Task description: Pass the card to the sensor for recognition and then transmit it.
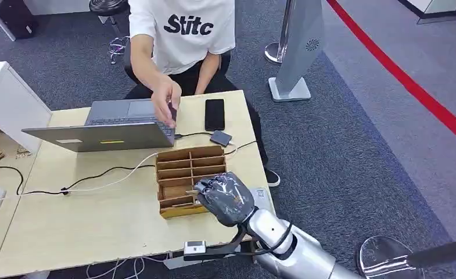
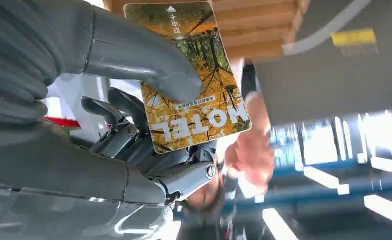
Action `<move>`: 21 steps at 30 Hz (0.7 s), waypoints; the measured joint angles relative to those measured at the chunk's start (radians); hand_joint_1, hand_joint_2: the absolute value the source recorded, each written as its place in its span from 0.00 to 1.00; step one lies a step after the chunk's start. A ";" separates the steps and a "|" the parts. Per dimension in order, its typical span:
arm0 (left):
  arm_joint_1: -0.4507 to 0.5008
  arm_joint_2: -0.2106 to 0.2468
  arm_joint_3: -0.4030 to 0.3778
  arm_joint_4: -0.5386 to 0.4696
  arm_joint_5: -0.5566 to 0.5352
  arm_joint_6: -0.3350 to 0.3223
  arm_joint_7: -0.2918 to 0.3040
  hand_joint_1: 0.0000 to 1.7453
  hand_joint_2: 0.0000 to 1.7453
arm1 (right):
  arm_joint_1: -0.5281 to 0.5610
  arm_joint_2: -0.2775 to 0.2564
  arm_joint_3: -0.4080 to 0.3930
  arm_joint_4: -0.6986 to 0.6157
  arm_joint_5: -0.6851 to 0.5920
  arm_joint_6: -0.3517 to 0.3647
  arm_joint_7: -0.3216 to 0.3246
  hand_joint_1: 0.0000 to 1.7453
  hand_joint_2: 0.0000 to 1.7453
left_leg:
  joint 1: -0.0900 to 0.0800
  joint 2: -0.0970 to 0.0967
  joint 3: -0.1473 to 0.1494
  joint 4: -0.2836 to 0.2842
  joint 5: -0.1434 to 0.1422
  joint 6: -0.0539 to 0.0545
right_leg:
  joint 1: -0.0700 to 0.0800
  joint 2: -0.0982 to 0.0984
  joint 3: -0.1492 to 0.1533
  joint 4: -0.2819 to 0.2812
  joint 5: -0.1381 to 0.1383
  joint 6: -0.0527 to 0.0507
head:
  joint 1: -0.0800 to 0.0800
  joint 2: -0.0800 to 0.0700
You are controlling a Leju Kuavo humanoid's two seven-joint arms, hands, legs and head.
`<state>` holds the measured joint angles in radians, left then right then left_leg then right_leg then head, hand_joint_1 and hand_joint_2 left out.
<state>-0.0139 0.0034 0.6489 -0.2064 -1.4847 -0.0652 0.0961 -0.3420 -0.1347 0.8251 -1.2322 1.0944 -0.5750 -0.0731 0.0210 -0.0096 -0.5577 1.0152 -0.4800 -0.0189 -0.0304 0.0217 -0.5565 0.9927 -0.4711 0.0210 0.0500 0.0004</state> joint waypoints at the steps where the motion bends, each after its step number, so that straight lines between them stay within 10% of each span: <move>1: 0.000 0.000 0.000 0.000 -0.001 0.000 0.000 0.00 1.00 | 0.009 0.001 -0.008 -0.019 -0.010 -0.008 -0.012 1.00 1.00 | 0.000 0.000 0.000 0.000 0.000 0.000 | 0.000 0.000 0.000 0.000 0.000 0.000 | 0.000 0.000; 10: -0.027 0.007 -0.041 0.000 -0.010 -0.016 -0.019 0.00 1.00 | -0.290 0.156 -0.058 0.161 -0.246 0.221 -0.062 1.00 1.00 | 0.000 0.004 -0.001 0.000 0.006 0.000 | 0.000 0.002 -0.003 0.002 0.004 -0.003 | 0.000 0.000; 21: -0.067 0.009 -0.158 0.000 -0.010 -0.060 -0.018 0.00 1.00 | -0.606 0.339 -0.135 0.594 -0.271 0.240 -0.007 1.00 1.00 | 0.000 0.002 -0.002 0.000 0.008 -0.001 | 0.000 0.001 -0.004 0.002 0.007 -0.003 | 0.000 0.000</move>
<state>-0.0806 0.0122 0.4909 -0.2064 -1.4946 -0.1251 0.0782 -0.9480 0.2041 0.6901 -0.6377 0.8236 -0.3349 -0.0801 0.0212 -0.0071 -0.5601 1.0150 -0.4720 -0.0199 -0.0302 0.0231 -0.5602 0.9945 -0.4642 0.0179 0.0504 0.0004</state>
